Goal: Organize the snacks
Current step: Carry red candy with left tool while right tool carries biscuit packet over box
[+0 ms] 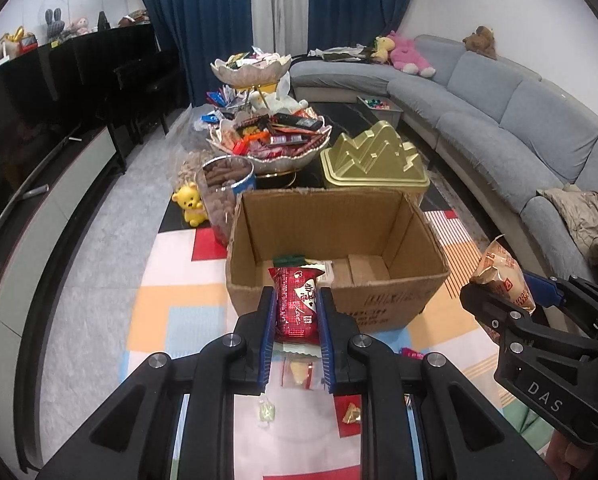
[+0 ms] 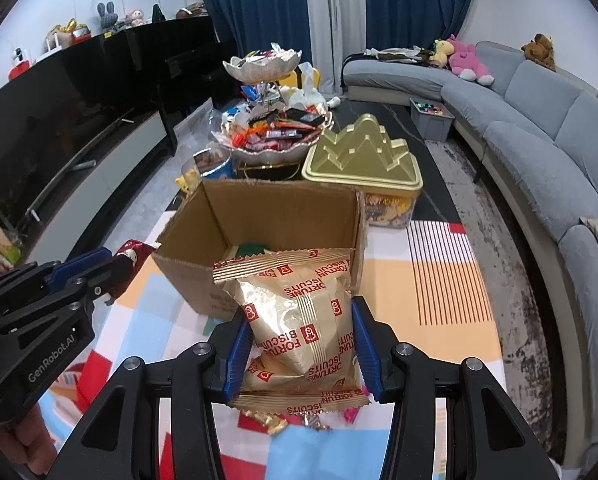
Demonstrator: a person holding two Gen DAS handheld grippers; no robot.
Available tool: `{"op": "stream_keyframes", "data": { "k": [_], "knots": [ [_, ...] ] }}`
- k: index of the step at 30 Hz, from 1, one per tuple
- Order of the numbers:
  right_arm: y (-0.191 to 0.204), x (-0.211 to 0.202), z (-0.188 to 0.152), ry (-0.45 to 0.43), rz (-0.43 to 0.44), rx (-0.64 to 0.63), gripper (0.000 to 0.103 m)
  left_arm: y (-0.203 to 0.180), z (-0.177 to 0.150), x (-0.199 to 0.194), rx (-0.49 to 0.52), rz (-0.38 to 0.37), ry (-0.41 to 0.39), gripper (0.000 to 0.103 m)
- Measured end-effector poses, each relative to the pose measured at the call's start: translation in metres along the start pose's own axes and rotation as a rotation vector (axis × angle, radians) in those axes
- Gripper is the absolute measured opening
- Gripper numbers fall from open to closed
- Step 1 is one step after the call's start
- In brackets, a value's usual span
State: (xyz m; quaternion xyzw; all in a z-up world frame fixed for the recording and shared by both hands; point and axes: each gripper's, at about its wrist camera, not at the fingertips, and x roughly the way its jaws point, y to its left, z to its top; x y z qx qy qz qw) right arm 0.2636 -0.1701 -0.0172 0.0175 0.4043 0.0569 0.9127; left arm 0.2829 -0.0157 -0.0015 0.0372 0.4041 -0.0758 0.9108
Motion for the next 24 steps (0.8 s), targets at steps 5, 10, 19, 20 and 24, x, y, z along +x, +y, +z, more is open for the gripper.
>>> {"op": "stream_keyframes", "data": {
  "k": [5, 10, 19, 20, 24],
  "knots": [
    [-0.001, 0.003, 0.012, -0.013, 0.0, 0.004, 0.048, 0.0, 0.013, 0.006, 0.009, -0.001, -0.011, 0.021],
    [0.0, 0.01, 0.024, -0.02, 0.0, 0.004, 0.048, 0.0, 0.024, 0.015, 0.014, -0.003, -0.016, 0.021],
    [-0.004, 0.026, 0.043, -0.019, -0.001, 0.01, 0.048, 0.003, 0.039, 0.039, 0.015, -0.012, -0.004, 0.021],
    [-0.004, 0.028, 0.045, -0.018, -0.002, 0.01, 0.048, 0.003, 0.04, 0.041, 0.014, -0.012, -0.003, 0.021],
    [-0.006, 0.037, 0.051, -0.012, -0.001, 0.008, 0.048, 0.003, 0.046, 0.052, 0.017, -0.014, 0.003, 0.021]
  ]
}}
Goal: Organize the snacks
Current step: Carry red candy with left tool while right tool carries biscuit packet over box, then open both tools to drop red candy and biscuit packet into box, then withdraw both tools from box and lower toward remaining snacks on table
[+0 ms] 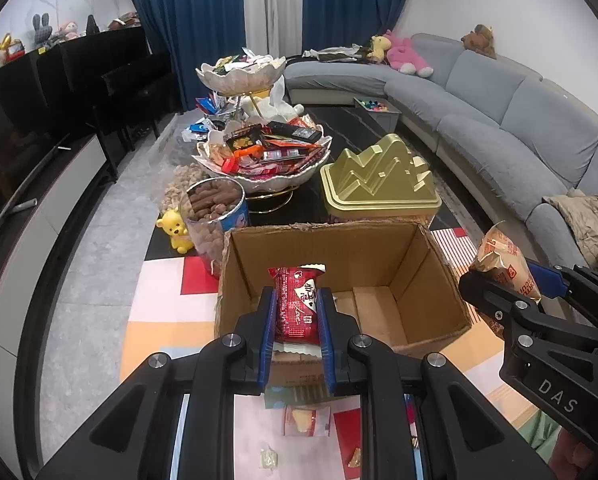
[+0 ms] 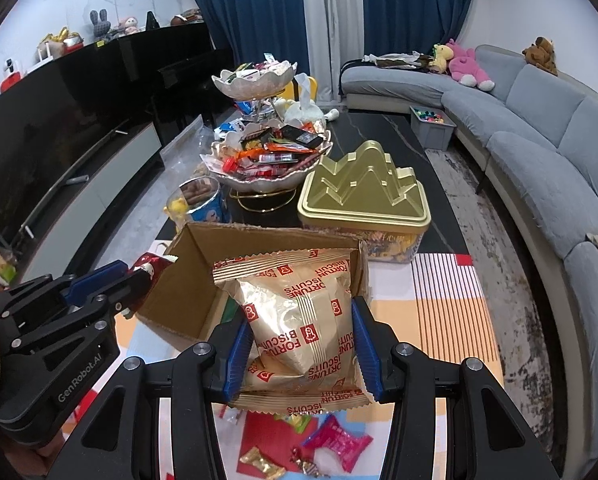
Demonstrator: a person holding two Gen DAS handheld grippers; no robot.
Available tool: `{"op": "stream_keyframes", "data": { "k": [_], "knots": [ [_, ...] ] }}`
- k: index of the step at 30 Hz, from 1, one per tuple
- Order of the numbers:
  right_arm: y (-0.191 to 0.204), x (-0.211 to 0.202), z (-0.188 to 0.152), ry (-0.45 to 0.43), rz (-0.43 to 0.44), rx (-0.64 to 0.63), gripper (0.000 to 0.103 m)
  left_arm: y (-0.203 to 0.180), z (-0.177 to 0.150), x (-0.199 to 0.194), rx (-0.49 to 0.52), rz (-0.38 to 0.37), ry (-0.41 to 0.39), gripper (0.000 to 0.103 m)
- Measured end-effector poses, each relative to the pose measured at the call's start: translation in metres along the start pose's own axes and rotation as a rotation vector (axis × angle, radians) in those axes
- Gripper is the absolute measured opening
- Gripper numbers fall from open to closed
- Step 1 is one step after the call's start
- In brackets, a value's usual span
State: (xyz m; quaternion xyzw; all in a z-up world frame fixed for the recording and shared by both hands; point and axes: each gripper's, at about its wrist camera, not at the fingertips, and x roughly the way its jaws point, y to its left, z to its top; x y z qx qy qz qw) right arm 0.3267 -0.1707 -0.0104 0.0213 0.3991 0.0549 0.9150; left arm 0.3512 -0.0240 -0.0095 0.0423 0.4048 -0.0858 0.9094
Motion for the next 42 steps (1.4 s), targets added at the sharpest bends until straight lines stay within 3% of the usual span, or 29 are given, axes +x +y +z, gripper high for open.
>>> {"op": "stream_keyframes", "data": {
  "k": [19, 21, 24, 29, 35, 42],
  "knots": [
    [-0.001, 0.041, 0.015, 0.038, 0.019, -0.005, 0.048, 0.004, 0.007, 0.043, -0.017, -0.019, 0.057, 0.022],
    [-0.001, 0.042, 0.015, 0.038, 0.015, -0.008, 0.049, 0.005, 0.007, 0.043, -0.018, -0.017, 0.056, 0.03],
    [-0.002, 0.042, 0.017, 0.03, 0.003, -0.005, 0.064, 0.007, 0.007, 0.042, -0.021, -0.003, 0.05, 0.047],
    [-0.006, 0.036, 0.019, 0.006, -0.025, 0.009, 0.075, 0.013, 0.008, 0.038, -0.043, 0.019, 0.046, 0.063],
    [-0.005, 0.025, 0.02, -0.012, -0.035, 0.008, 0.075, 0.016, 0.007, 0.029, -0.049, 0.037, 0.033, 0.069],
    [-0.003, 0.011, 0.019, -0.033, -0.04, -0.001, 0.075, 0.016, 0.007, 0.012, -0.051, 0.045, 0.014, 0.07]
  ]
}}
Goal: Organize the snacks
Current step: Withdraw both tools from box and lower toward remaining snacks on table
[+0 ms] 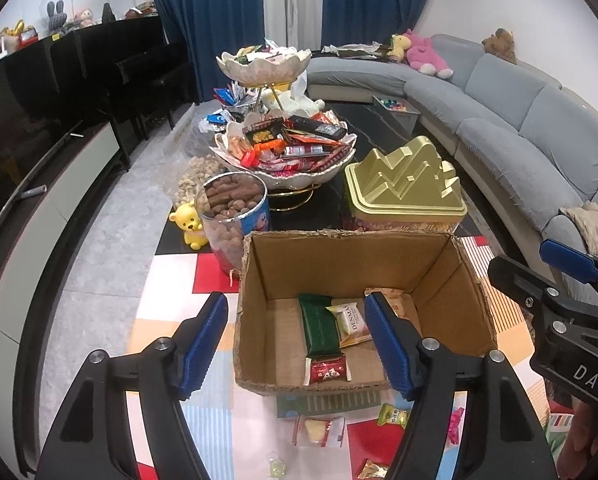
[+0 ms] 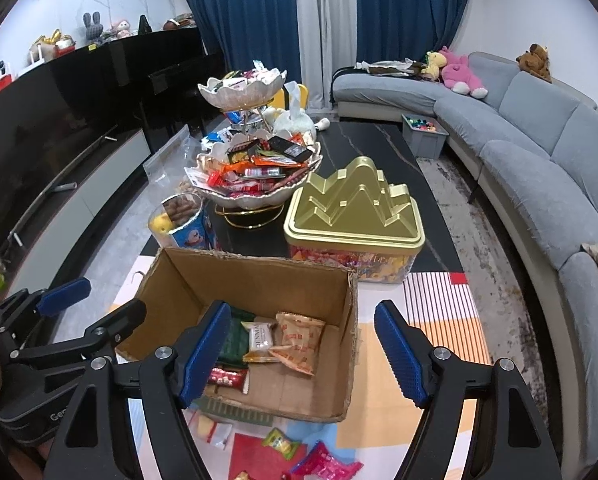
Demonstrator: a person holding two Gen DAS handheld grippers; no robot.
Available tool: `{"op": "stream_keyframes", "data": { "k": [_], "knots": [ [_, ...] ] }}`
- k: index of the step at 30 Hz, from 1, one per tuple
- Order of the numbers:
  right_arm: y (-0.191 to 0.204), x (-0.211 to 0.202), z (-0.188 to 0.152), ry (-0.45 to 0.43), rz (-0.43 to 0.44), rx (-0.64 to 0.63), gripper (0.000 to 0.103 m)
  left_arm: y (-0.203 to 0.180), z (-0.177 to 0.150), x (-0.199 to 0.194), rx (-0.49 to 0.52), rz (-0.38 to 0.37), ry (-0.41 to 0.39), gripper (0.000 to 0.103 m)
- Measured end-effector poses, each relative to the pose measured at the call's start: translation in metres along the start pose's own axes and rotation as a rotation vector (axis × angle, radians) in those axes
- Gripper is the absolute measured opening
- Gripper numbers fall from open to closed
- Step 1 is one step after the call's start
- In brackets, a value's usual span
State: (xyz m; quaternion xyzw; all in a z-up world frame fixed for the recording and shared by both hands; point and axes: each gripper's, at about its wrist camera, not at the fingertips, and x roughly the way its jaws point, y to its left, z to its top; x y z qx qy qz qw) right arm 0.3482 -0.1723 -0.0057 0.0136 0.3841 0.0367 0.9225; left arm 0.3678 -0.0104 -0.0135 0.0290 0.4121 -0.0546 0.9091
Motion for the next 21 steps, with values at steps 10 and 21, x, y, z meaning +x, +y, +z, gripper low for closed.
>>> {"op": "stream_keyframes", "data": {
  "k": [10, 21],
  "knots": [
    [0.002, -0.025, -0.005, -0.032, -0.01, -0.009, 0.075, 0.002, -0.006, -0.027, -0.001, 0.01, -0.03, 0.073],
    [-0.001, -0.044, -0.023, -0.038, -0.024, -0.002, 0.075, -0.001, -0.022, -0.045, 0.012, 0.023, -0.042, 0.073]
  ]
}}
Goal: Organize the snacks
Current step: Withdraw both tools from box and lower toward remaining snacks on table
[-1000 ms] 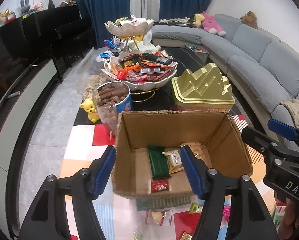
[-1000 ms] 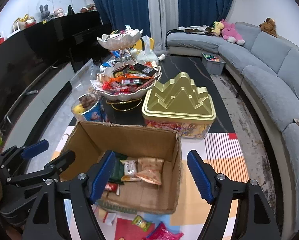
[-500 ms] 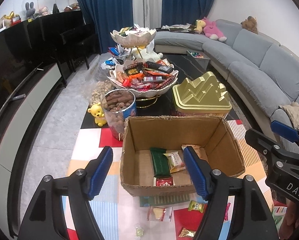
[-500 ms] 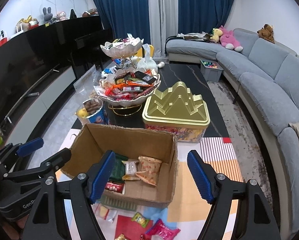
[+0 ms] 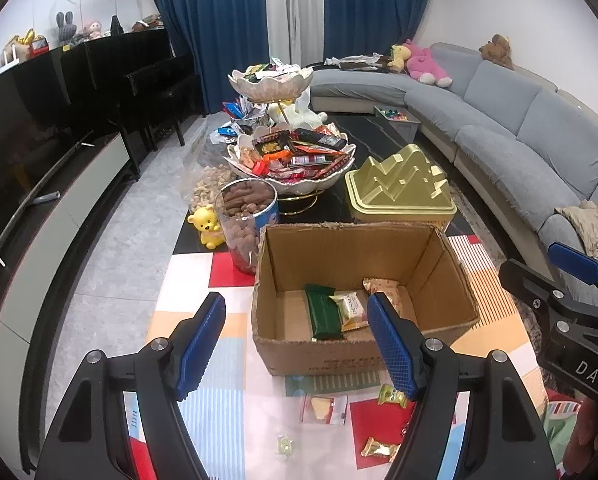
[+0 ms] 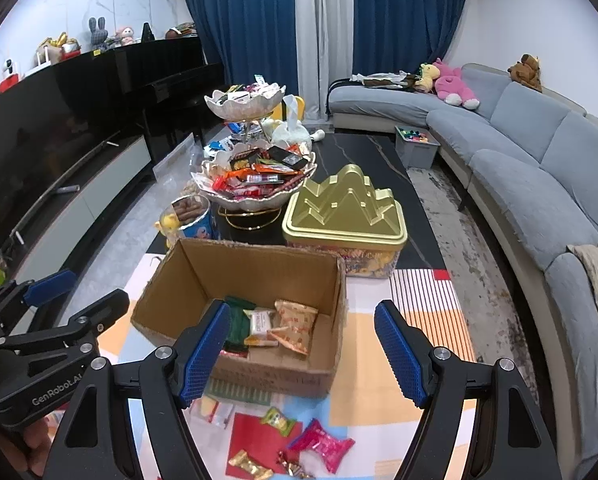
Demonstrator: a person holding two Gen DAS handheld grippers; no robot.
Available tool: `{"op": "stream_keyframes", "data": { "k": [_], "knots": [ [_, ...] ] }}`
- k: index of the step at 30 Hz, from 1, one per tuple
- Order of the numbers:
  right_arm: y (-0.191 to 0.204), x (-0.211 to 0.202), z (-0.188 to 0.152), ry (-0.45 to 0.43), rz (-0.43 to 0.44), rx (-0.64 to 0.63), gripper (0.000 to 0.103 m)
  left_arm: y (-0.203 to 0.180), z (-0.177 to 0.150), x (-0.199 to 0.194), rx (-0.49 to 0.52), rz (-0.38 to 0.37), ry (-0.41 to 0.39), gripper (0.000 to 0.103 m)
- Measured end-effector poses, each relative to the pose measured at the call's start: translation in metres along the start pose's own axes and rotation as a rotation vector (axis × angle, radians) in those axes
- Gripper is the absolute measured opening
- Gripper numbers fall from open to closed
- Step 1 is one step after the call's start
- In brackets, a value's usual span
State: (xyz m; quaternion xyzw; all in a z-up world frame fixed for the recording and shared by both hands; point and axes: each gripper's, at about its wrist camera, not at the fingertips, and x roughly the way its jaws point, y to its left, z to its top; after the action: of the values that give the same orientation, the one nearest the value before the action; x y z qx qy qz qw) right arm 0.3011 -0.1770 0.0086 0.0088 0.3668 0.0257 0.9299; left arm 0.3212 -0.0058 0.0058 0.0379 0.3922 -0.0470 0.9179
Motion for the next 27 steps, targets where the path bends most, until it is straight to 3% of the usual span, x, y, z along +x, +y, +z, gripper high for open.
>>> {"op": "stream_keyframes", "data": {
  "k": [16, 27],
  "knots": [
    [-0.008, -0.014, -0.035, 0.018, -0.005, -0.024, 0.075, -0.019, -0.047, -0.009, 0.027, -0.024, 0.043, 0.072],
    [-0.007, -0.014, -0.077, 0.061, 0.023, -0.102, 0.075, -0.038, -0.092, -0.003, 0.071, -0.053, 0.112, 0.073]
  ]
}}
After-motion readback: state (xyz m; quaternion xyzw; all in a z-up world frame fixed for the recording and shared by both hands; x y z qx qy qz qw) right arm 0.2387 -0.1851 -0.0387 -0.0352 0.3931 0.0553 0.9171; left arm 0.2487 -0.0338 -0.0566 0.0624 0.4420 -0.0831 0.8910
